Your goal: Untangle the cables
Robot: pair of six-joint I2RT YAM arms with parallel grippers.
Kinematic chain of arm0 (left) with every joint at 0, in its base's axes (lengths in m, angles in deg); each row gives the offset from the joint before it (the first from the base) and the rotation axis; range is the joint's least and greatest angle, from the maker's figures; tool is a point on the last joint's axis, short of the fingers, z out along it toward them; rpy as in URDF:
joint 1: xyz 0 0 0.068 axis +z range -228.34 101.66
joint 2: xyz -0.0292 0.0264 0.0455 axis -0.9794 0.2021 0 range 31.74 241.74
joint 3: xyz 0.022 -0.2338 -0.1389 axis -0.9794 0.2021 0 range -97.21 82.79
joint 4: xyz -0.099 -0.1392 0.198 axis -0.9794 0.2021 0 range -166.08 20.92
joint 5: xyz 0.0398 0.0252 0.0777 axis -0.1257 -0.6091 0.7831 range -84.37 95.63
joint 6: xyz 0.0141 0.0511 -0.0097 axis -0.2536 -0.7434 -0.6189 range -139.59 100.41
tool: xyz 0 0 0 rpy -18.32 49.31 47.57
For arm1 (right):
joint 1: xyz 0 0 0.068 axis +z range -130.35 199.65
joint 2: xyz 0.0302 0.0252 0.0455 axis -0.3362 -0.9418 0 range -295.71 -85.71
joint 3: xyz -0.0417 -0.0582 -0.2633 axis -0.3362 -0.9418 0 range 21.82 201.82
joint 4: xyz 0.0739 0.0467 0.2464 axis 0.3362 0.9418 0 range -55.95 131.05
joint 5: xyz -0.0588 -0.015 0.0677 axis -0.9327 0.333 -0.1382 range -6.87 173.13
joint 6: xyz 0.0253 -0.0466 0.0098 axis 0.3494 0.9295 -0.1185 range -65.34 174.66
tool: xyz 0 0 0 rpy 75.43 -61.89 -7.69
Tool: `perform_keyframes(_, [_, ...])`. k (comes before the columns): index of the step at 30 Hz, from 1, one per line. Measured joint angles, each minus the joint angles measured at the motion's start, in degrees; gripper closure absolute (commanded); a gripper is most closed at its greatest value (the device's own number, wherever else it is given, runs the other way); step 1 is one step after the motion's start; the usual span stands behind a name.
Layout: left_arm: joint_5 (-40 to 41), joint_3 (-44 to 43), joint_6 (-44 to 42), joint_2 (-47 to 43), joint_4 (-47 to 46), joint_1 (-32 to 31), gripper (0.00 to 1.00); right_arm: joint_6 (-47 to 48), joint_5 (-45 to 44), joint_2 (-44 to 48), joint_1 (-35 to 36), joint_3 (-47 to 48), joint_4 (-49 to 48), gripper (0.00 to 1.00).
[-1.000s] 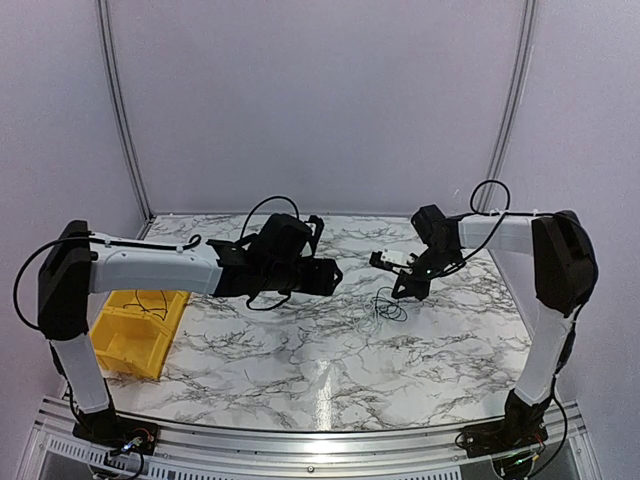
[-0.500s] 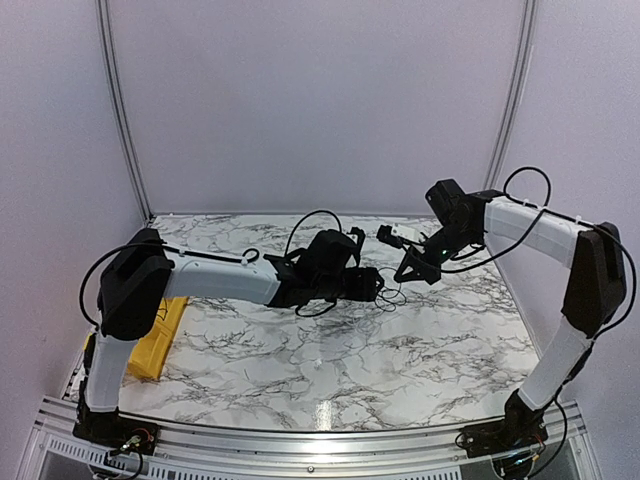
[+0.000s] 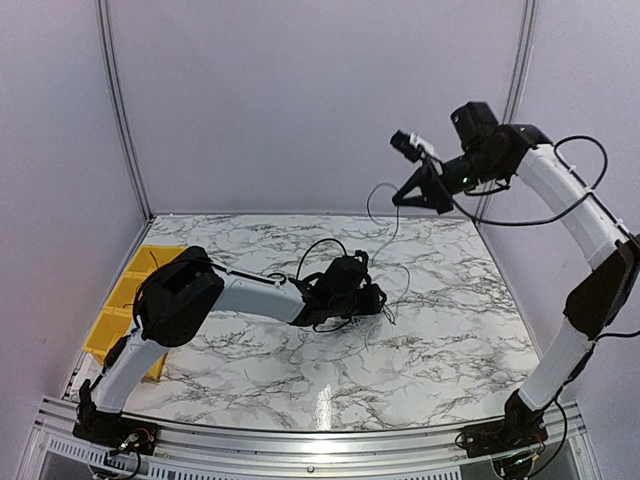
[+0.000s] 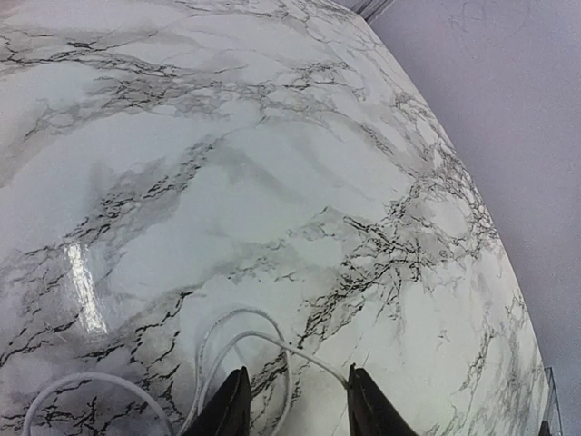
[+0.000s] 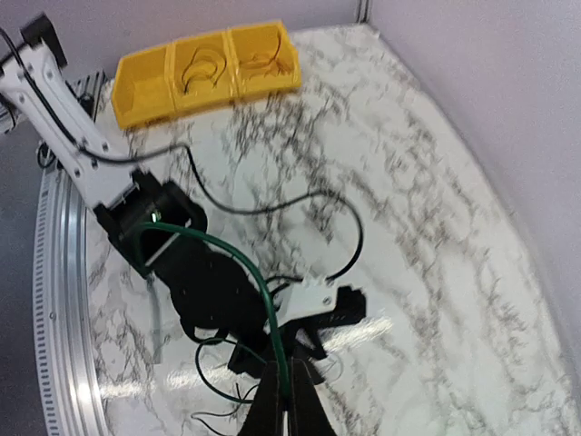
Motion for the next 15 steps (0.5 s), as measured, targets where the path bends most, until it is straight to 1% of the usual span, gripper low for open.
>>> perform_keyframes(4, [0.0,1.9,1.1,0.0,-2.0,0.0,0.65,-7.0,1.5,1.4,0.0,19.7,-0.9,1.00])
perform_keyframes(6, [-0.4,2.8,1.4,0.0,-3.0,0.0,0.65,-11.0,1.6,3.0,0.0,26.8,-3.3,1.00])
perform_keyframes(9, [-1.4,4.0,1.6,0.0,-4.3,0.0,0.65,-15.7,1.4,6.8,0.0,29.3,-7.3,1.00])
perform_keyframes(12, [-2.4,4.7,1.3,0.0,-5.2,0.0,0.65,-19.5,0.3,10.2,0.0,27.3,-11.3,1.00])
perform_keyframes(15, [-3.7,5.0,0.1,-0.3,-5.7,0.1,0.62,-21.7,-1.9,10.3,0.0,26.6,-13.9,1.00])
